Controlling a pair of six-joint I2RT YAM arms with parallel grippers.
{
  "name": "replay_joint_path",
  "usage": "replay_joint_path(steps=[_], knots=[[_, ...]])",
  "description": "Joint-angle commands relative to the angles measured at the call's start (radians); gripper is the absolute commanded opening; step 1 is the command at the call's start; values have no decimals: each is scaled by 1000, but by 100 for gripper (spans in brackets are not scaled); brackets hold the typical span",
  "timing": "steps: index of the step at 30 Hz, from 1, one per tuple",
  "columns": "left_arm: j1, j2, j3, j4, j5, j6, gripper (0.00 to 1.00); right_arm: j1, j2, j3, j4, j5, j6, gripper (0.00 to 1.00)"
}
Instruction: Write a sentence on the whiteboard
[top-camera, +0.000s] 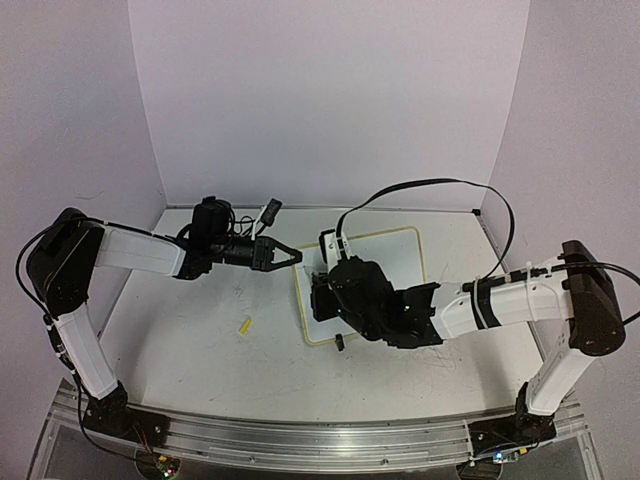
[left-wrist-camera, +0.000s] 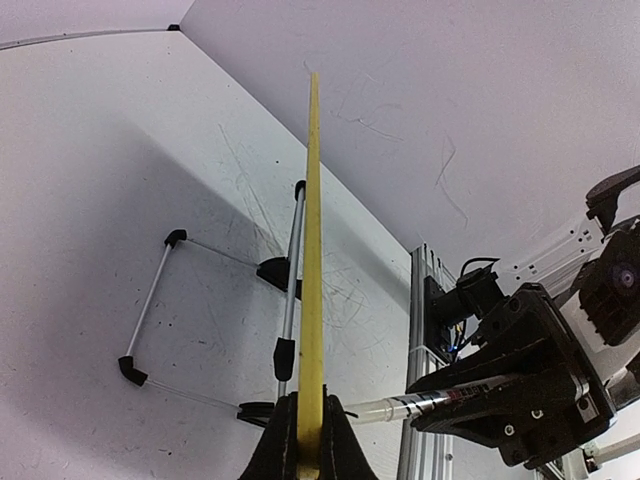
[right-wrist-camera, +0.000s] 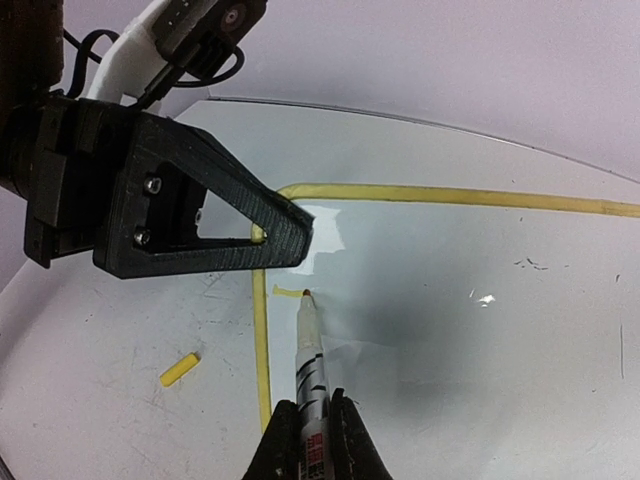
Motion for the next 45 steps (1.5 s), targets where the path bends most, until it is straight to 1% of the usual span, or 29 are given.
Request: replay_joint_path(steps=[1, 6, 8, 12, 21, 29, 45], knots=[[-2, -15, -16, 9, 45, -28, 0, -25, -22, -5, -41, 66, 36, 0], [-2, -13, -15, 9, 45, -29, 0, -28, -31, -7, -50, 80, 43, 0], [-2, -13, -15, 9, 44, -29, 0, -26, -43, -15, -39, 55, 23, 0], [-2, -12, -14, 9, 43, -29, 0, -10, -94, -75, 58, -19, -60, 0], [-3, -10, -14, 9, 44, -29, 0, -9, -90, -80, 104, -81, -89, 0], [-4, -11, -14, 9, 45, -29, 0, -9, -56, -43, 101, -54, -86, 0], [-4, -12, -15, 9, 49, -28, 0, -9, -34, -38, 84, -33, -70, 0]])
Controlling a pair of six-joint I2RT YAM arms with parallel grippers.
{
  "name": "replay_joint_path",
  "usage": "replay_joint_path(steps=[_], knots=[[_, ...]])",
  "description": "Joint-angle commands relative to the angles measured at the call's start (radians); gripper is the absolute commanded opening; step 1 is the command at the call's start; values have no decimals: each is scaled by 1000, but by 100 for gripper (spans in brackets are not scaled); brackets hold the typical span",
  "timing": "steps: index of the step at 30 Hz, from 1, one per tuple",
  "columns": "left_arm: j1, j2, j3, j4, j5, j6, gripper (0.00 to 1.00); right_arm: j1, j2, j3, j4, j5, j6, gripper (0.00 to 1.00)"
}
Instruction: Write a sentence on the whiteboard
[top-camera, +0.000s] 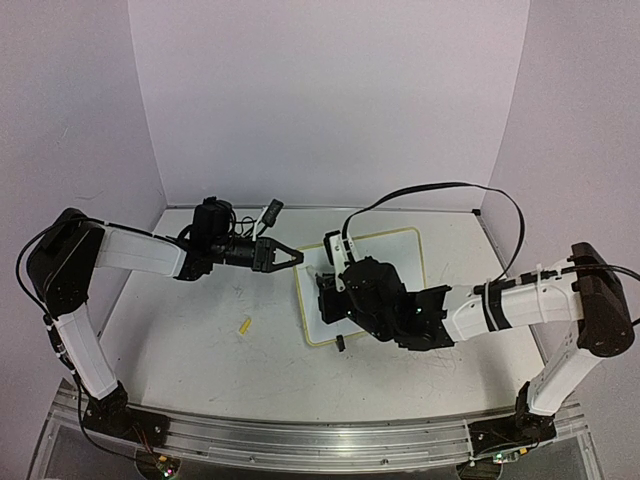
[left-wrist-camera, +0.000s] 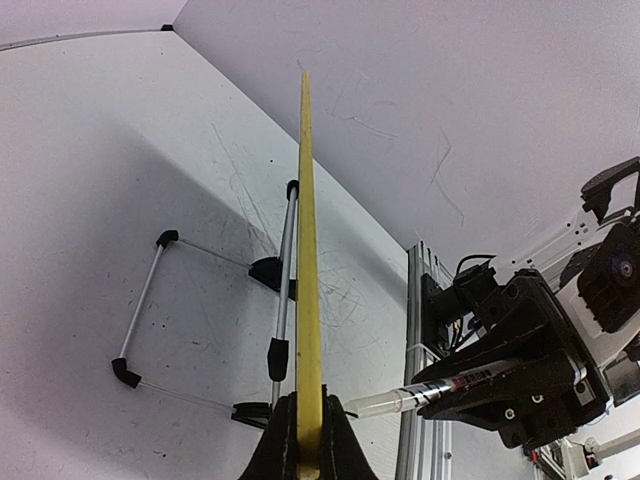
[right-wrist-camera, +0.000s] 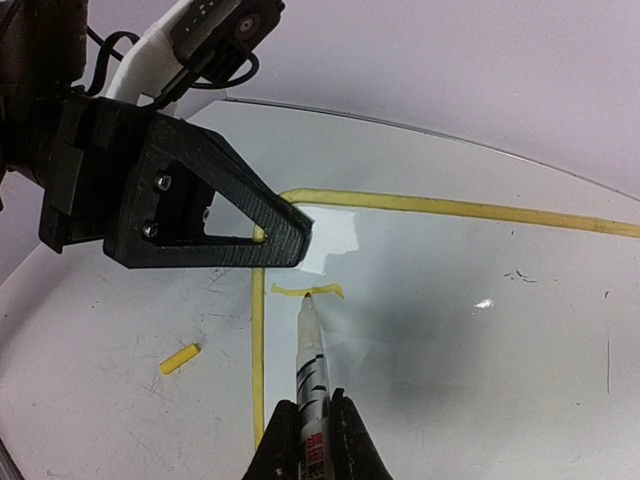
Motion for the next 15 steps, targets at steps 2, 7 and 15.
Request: replay_joint_path(steps=[2, 7, 15], knots=[[0, -12, -10, -1, 48, -29, 0, -2, 27, 44, 16, 27, 9, 0], [0, -12, -10, -1, 49, -29, 0, -2, 35, 54, 15, 30, 6, 0], [-1, -13, -11, -1, 50, -29, 0, -2, 42, 54, 1, 56, 15, 0]])
